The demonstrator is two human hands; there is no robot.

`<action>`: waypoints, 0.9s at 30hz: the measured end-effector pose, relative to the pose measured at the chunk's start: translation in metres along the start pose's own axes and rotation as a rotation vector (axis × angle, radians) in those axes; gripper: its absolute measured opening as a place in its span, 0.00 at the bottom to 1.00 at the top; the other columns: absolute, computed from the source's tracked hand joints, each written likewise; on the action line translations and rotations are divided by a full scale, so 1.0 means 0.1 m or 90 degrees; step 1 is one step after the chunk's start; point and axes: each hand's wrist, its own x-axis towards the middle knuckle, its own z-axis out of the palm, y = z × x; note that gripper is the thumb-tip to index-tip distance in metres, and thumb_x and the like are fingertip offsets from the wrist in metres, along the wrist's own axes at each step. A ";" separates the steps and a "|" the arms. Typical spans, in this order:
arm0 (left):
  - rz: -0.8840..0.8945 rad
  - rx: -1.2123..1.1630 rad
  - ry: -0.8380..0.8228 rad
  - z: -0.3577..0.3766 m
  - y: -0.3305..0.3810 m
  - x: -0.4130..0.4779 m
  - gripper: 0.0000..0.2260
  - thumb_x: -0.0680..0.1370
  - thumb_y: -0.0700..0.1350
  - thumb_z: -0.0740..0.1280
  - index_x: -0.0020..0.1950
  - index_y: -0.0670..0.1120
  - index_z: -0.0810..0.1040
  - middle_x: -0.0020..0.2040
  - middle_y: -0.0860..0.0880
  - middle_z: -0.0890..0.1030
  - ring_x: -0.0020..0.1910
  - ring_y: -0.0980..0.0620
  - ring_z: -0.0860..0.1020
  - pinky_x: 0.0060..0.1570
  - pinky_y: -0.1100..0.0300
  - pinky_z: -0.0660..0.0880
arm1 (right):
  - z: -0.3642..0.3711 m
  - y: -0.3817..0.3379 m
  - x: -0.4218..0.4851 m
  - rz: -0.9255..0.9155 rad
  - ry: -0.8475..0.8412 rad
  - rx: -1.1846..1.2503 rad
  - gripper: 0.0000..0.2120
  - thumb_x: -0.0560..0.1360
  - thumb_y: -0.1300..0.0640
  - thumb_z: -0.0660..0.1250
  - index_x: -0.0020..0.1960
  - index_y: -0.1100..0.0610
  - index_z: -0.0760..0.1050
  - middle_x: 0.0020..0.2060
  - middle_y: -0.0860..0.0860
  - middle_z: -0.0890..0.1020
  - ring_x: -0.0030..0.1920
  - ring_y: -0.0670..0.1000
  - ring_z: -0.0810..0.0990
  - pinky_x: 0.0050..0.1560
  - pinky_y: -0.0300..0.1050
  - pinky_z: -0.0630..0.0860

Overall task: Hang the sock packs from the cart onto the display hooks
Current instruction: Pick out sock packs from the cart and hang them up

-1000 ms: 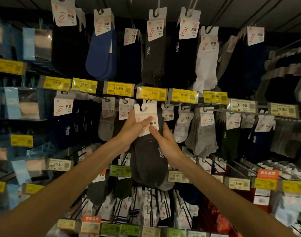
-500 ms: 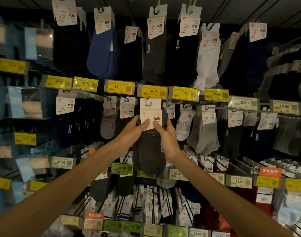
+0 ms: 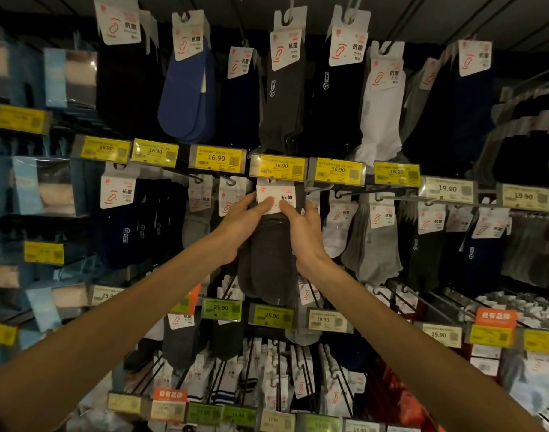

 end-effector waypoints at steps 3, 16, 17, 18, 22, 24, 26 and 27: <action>0.004 0.012 0.010 0.03 0.03 0.03 0.21 0.80 0.51 0.67 0.72 0.53 0.72 0.62 0.49 0.80 0.56 0.53 0.79 0.49 0.60 0.78 | 0.01 0.02 0.04 0.021 0.026 0.018 0.12 0.78 0.56 0.66 0.62 0.51 0.74 0.53 0.53 0.83 0.54 0.54 0.83 0.56 0.56 0.80; -0.029 0.081 0.043 0.03 -0.07 0.18 0.19 0.81 0.51 0.65 0.72 0.51 0.70 0.61 0.49 0.77 0.55 0.51 0.77 0.53 0.55 0.77 | -0.06 0.06 0.31 0.094 0.035 -0.063 0.16 0.78 0.55 0.66 0.65 0.54 0.73 0.54 0.55 0.82 0.52 0.53 0.82 0.43 0.46 0.81; -0.039 0.098 0.046 0.04 -0.07 0.20 0.20 0.81 0.51 0.65 0.72 0.51 0.68 0.61 0.48 0.76 0.56 0.49 0.76 0.52 0.53 0.78 | -0.07 0.06 0.37 0.109 0.037 -0.082 0.16 0.78 0.55 0.66 0.65 0.54 0.73 0.54 0.55 0.82 0.51 0.54 0.82 0.44 0.47 0.81; -0.044 0.118 0.048 0.06 -0.07 0.23 0.20 0.81 0.49 0.64 0.72 0.51 0.67 0.61 0.47 0.76 0.56 0.48 0.76 0.48 0.54 0.78 | -0.09 0.07 0.43 0.120 0.037 -0.104 0.17 0.78 0.54 0.67 0.65 0.55 0.73 0.54 0.55 0.82 0.52 0.55 0.82 0.47 0.49 0.82; -0.089 0.153 0.040 0.05 -0.19 0.36 0.22 0.82 0.45 0.63 0.75 0.52 0.62 0.65 0.44 0.75 0.59 0.42 0.77 0.54 0.45 0.79 | -0.15 0.18 0.60 0.144 0.046 -0.189 0.20 0.77 0.50 0.68 0.67 0.56 0.72 0.58 0.55 0.80 0.57 0.57 0.80 0.61 0.55 0.77; -0.106 0.172 0.029 0.03 -0.28 0.41 0.22 0.82 0.44 0.63 0.75 0.52 0.62 0.66 0.43 0.75 0.59 0.40 0.78 0.58 0.44 0.78 | -0.19 0.32 0.69 0.156 0.041 -0.229 0.28 0.74 0.44 0.69 0.69 0.56 0.70 0.63 0.55 0.78 0.61 0.57 0.78 0.64 0.56 0.75; -0.110 0.172 0.035 0.02 -0.36 0.49 0.22 0.82 0.44 0.63 0.75 0.53 0.62 0.66 0.43 0.75 0.60 0.41 0.77 0.57 0.46 0.78 | -0.20 0.40 0.74 0.157 0.038 -0.257 0.30 0.74 0.42 0.68 0.70 0.55 0.69 0.66 0.55 0.76 0.64 0.57 0.75 0.66 0.56 0.72; -0.106 0.174 0.044 0.01 -0.39 0.53 0.23 0.82 0.44 0.63 0.76 0.53 0.62 0.67 0.43 0.74 0.61 0.41 0.77 0.57 0.47 0.78 | -0.19 0.43 0.74 0.150 0.042 -0.271 0.28 0.76 0.42 0.66 0.71 0.55 0.68 0.66 0.55 0.75 0.65 0.58 0.74 0.67 0.55 0.71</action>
